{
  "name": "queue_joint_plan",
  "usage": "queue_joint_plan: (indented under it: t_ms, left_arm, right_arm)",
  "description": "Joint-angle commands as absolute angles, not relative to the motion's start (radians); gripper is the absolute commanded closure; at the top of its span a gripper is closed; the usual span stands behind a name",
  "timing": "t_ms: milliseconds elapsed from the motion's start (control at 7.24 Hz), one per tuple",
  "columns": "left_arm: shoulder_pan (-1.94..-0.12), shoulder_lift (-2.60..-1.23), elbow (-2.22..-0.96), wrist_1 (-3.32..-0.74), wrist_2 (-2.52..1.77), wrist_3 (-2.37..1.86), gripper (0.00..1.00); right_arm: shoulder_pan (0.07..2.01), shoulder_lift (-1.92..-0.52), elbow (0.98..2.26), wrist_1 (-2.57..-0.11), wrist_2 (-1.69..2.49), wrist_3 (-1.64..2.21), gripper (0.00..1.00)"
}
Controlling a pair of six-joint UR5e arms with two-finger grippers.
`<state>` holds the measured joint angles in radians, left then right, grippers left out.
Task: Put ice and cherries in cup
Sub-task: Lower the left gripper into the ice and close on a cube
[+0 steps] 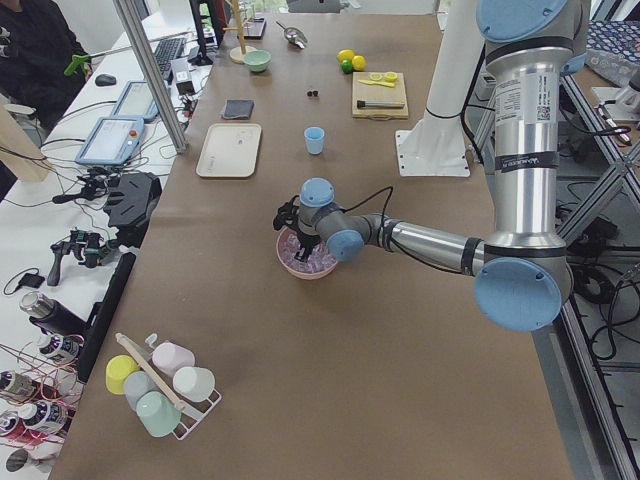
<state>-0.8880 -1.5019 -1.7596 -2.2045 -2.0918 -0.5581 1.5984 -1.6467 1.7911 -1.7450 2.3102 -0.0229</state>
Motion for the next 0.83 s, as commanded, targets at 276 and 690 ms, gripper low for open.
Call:
queue_joint_plan:
  t_ms: [276,690]
  left_arm:
    - [-0.974,-1.491,-1.844,-2.2,-2.106,-0.557,1.0]
    - [-1.043,-1.563,-1.917,-2.198,-2.169,-0.645,1.0]
  right_arm:
    - [1.598,-1.641,1.799,-1.746,2.312,-0.011,0.0]
    - [1.598,-1.64,1.798,-1.744,2.316,-0.011,0.0]
